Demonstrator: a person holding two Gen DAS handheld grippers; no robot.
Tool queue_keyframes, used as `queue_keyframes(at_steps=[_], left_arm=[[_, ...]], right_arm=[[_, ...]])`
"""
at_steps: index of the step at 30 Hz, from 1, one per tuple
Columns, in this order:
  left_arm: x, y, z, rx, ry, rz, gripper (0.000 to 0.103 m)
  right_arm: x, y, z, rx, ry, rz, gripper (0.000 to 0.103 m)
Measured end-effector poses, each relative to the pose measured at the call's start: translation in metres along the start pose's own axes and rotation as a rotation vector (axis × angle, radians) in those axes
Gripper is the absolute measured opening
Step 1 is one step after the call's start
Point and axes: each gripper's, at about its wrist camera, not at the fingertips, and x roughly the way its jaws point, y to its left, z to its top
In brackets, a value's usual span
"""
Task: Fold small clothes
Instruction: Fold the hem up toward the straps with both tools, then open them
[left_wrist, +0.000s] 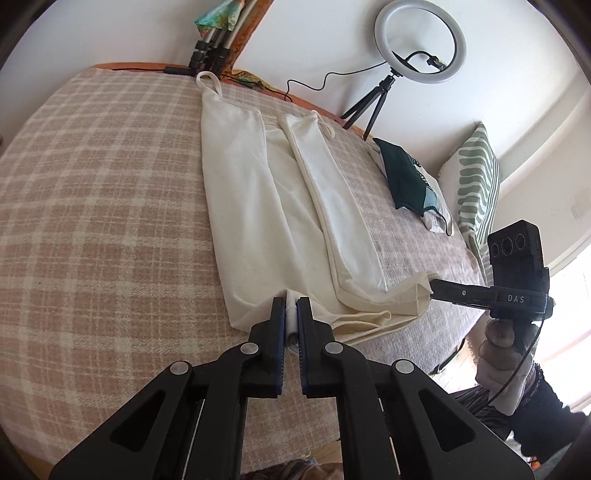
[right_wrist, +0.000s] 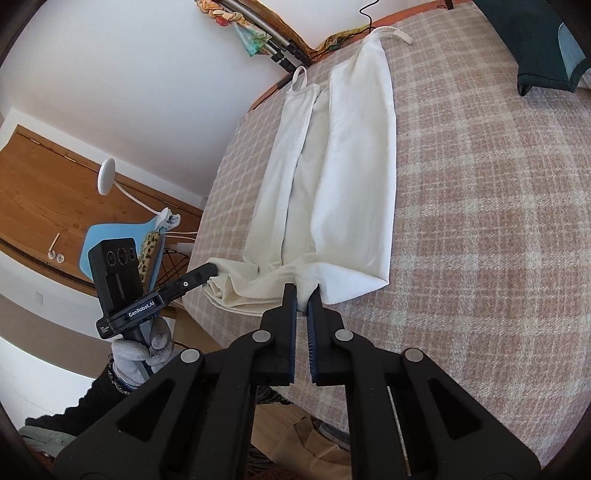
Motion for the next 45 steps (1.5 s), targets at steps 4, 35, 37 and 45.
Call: queue_keyframes(at_steps=[4, 35, 37, 45], left_arm=[[0.008, 0.004, 0.019, 0.007, -0.008, 0.021, 0.005], [0.033, 0.033, 0.046, 0.012, 0.01, 0.085, 0.012], [0.04, 0.034, 0.048, 0.002, 0.02, 0.092, 0.012], [0.059, 0.025, 0.055, 0.012, 0.038, 0.117, 0.012]], right_arm=[[0.008, -0.004, 0.018, 0.013, -0.023, -0.044, 0.006], [0.012, -0.038, 0.067, -0.02, -0.087, -0.214, 0.046], [0.021, -0.039, 0.066, -0.017, -0.064, -0.219, 0.046], [0.051, -0.021, 0.062, -0.132, -0.005, -0.326, 0.044]])
